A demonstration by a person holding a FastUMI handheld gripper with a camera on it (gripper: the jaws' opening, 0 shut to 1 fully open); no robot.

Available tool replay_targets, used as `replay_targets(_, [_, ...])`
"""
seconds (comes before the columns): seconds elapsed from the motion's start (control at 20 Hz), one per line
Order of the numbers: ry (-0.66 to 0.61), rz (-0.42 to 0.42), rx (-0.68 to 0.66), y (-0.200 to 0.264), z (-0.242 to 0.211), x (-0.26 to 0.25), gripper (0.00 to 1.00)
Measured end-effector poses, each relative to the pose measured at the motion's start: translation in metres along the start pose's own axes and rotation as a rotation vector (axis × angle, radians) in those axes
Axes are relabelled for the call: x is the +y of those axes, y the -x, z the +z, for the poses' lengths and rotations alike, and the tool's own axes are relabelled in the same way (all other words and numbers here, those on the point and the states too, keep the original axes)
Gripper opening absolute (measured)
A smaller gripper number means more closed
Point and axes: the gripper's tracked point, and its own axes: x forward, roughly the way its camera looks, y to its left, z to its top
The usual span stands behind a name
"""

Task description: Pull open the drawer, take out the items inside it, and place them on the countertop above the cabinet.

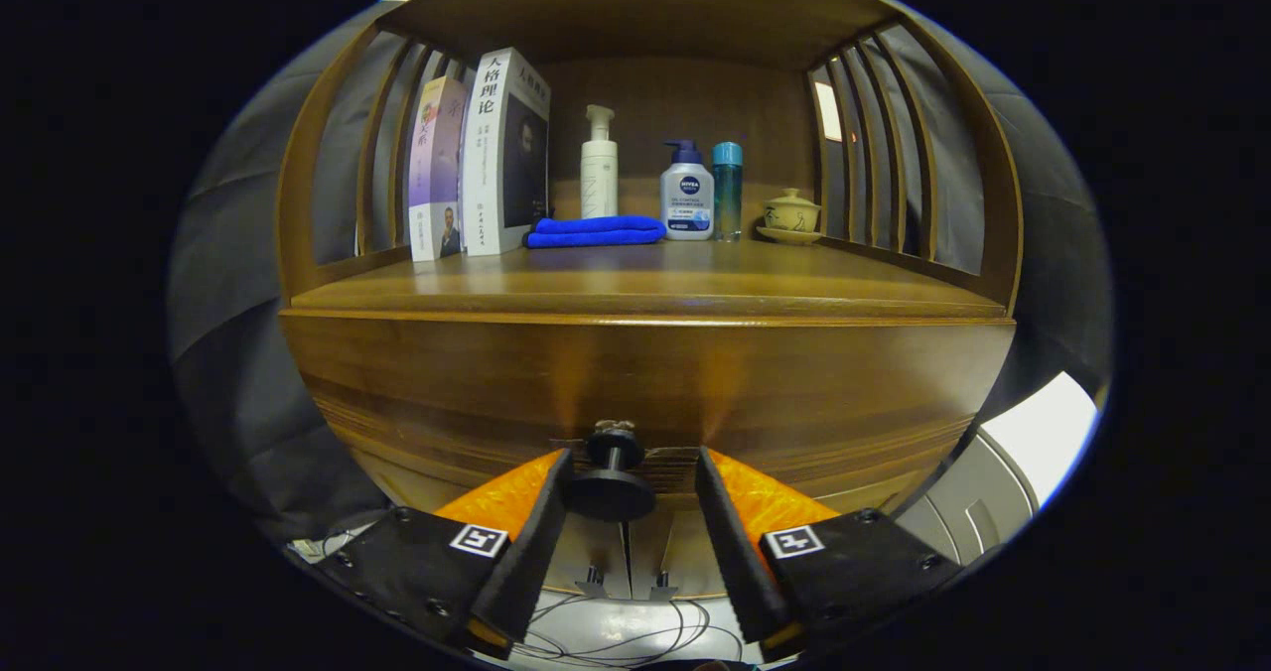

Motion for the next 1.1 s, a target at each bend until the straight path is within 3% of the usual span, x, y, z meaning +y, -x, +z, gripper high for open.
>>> replay_targets(0.3, [0.022,0.032,0.017,-0.002,-0.003,0.009,0.5])
replay_targets(0.55, [0.008,0.036,0.014,-0.011,-0.005,0.006,0.33])
replay_targets(0.6, [0.007,0.035,0.012,-0.001,-0.003,0.007,0.23])
replay_targets(1.1, [0.012,0.034,0.004,0.006,-0.006,0.006,0.24])
